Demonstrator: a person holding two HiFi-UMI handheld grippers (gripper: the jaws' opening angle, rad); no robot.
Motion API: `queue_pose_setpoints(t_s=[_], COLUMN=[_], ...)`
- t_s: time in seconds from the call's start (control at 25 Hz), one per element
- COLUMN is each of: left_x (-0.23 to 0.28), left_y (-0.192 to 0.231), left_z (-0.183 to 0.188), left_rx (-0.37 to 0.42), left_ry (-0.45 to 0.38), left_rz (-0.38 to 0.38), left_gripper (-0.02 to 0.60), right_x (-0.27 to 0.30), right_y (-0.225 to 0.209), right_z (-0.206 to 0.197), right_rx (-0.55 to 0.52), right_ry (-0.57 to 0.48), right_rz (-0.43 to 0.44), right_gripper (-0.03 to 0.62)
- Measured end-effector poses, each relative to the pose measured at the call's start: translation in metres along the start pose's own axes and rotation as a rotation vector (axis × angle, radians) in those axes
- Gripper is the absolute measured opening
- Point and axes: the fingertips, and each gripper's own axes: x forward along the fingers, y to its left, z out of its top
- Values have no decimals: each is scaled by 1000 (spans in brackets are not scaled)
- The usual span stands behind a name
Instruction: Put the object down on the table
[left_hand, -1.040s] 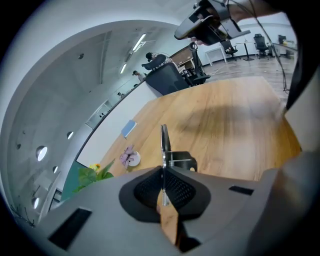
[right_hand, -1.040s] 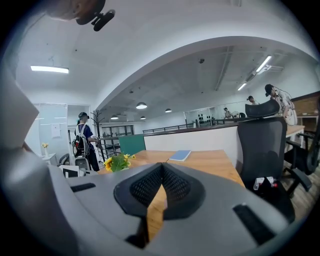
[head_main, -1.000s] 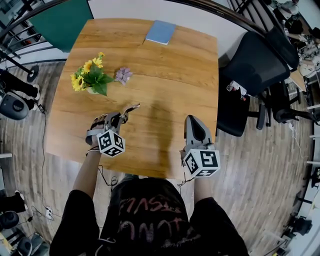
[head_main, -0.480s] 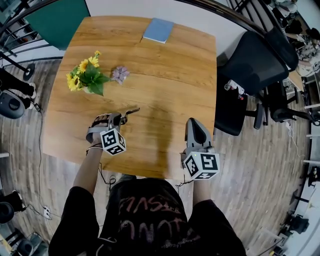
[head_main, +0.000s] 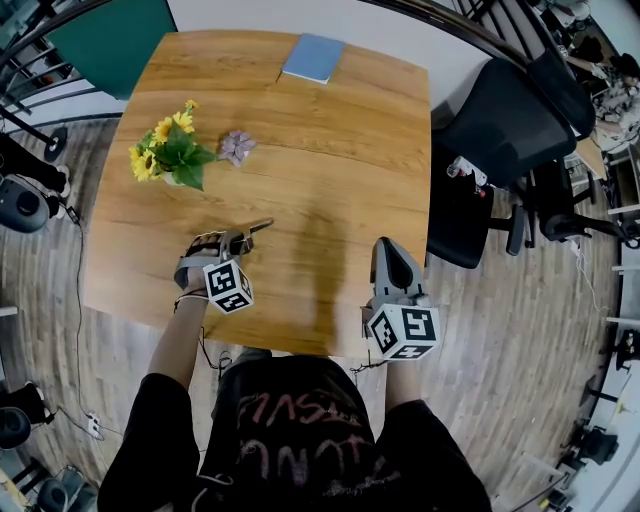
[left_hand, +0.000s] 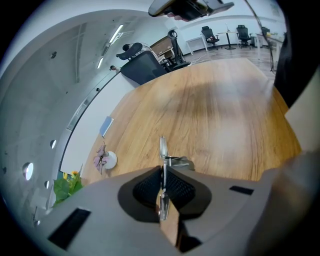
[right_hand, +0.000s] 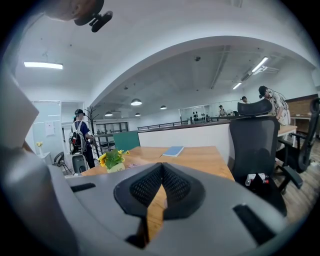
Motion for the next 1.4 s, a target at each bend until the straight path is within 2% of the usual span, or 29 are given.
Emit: queue_pose_setpoints(t_s=[0.56,0.96,1.2,1.32,1.4], left_x=[4,2,3,2,2], left_y=[-24,-30,-41,-43,-43], left_z=[0,1,0,1,3], left_rx=[-27,-50,-53,-98,-169], left_ry=[20,22,23,16,6], left_rz=[-75,-119,-166,-189,-198], left_gripper=[91,103,186,215,228], right_x=[-3,-8,-10,-13,-15], right_y=[1,1,4,4,4], right_z=[-4,-5,-6,-6,-6], right_rx=[-1,3,2,5,7], right_ry=[12,12,10,9,6], right_rz=[8,3,0,-4,-6], right_gripper=[5,5,5,5,6])
